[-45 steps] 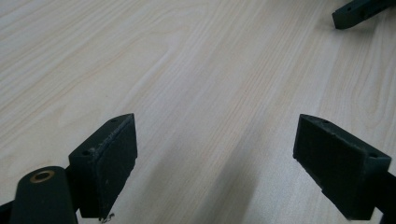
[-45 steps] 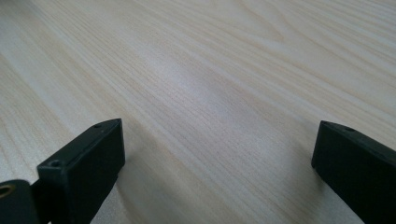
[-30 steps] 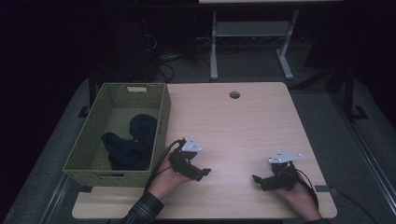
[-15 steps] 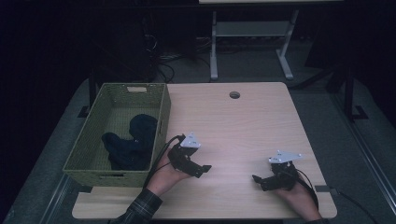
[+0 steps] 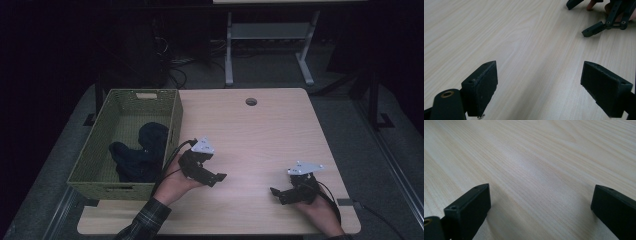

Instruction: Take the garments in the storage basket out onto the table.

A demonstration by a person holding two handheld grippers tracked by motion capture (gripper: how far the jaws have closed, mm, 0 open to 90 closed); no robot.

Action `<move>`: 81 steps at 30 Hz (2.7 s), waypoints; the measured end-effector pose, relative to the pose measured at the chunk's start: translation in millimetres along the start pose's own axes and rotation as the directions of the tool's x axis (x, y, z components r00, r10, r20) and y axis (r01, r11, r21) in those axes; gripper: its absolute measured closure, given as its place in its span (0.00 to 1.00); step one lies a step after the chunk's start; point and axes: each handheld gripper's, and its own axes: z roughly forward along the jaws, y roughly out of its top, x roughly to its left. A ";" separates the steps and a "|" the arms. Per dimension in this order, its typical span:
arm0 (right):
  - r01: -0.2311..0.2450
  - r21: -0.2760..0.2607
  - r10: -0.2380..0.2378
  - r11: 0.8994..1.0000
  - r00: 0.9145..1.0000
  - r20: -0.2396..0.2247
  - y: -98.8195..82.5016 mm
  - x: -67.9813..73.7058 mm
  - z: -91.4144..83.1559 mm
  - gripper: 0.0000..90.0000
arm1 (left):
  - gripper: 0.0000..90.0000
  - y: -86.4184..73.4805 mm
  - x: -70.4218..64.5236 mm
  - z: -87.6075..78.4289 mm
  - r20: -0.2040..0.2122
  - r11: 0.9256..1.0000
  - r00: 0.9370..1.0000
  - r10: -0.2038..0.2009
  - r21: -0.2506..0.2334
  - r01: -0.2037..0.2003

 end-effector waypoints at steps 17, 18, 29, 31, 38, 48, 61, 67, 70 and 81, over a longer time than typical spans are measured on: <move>0.002 -0.001 -0.002 1.000 1.000 0.000 0.0 -0.2 0.0 0.03 | 0.16 18.6 13.8 -25.4 0.009 1.000 1.000 0.009 -0.007 -0.008; 0.001 -0.001 -0.001 1.000 1.000 0.000 0.0 -0.1 0.0 0.03 | 0.16 19.4 15.1 -26.5 0.010 1.000 1.000 0.011 -0.001 -0.011; 0.001 0.000 -0.001 1.000 1.000 0.000 0.0 -0.1 0.0 0.03 | 0.16 27.6 24.0 -41.2 0.007 1.000 1.000 0.023 0.018 -0.023; 0.002 0.000 -0.002 1.000 1.000 0.000 0.0 -0.1 0.0 0.03 | 0.16 28.6 26.2 -44.9 -0.001 1.000 1.000 0.017 0.011 -0.017; 0.002 0.000 -0.002 1.000 1.000 0.000 0.0 -0.1 0.0 0.03 | 0.16 28.8 34.0 -61.3 -0.027 1.000 1.000 0.016 0.015 -0.016; 0.002 0.000 -0.002 1.000 1.000 0.000 0.0 -0.1 0.0 0.03 | 0.16 22.2 42.3 -81.3 -0.053 1.000 0.998 -0.014 0.014 0.015; 0.002 0.000 -0.002 1.000 1.000 0.000 0.0 -0.1 0.0 0.03 | 0.16 15.8 48.2 -98.2 -0.096 0.999 0.995 -0.026 0.024 0.028; 0.001 0.000 -0.001 1.000 1.000 0.000 0.0 -0.1 0.0 0.03 | 0.16 11.8 52.3 -109.0 -0.111 0.999 0.993 -0.034 0.024 0.037; 0.001 0.000 -0.001 1.000 1.000 0.000 0.0 -0.1 0.0 0.03 | 0.16 8.8 55.2 -114.9 -0.121 0.999 0.992 -0.040 0.021 0.043; 0.002 0.000 -0.002 1.000 1.000 0.000 0.1 -0.1 0.0 0.03 | 0.16 -3.2 65.9 -133.9 -0.170 0.997 0.983 -0.075 0.014 0.079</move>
